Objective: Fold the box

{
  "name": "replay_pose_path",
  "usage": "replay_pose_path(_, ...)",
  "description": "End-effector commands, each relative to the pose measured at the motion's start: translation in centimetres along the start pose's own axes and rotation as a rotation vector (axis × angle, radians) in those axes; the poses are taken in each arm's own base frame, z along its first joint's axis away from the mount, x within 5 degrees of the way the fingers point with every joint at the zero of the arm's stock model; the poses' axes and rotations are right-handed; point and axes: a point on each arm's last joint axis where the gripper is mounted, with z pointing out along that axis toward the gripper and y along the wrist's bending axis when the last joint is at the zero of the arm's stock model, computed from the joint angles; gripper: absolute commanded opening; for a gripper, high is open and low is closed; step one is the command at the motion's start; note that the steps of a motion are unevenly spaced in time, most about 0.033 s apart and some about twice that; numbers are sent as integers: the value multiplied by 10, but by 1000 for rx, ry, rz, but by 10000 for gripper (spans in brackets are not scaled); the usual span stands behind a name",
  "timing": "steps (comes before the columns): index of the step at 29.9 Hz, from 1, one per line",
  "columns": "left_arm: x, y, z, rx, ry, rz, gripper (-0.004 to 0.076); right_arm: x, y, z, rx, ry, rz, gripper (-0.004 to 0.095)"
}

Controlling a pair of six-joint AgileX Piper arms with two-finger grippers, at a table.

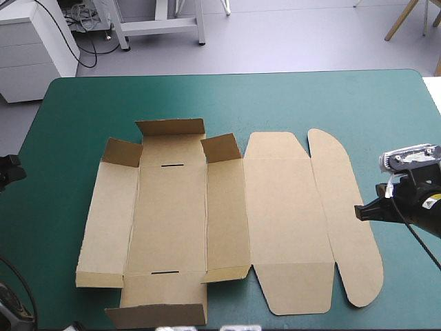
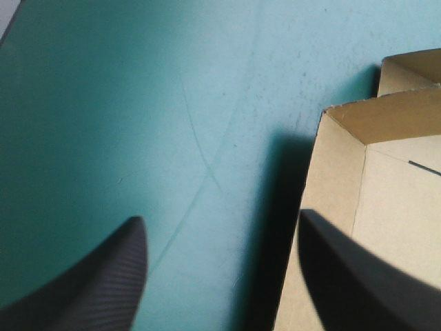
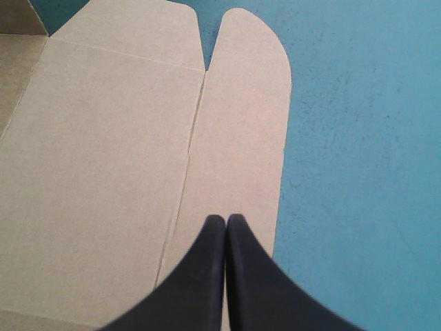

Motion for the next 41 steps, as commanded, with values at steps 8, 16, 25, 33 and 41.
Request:
replay_pose_path(8,21,-4,8,63,90,-107,693,-10,-1,-9,17,-87,6,-19)
replay_pose_path(16,57,8,41,92,227,-112,693,-10,-1,-9,16,-87,6,-19)
replay_pose_path(25,79,-12,64,108,392,13,693,-11,3,-9,-5,-89,-13,-19)
replay_pose_path(33,95,-34,82,152,493,93,692,-11,6,-8,-22,-90,-27,-19)
replay_pose_path(41,100,-45,86,165,528,144,596,-11,6,-8,-22,-90,-27,-19)
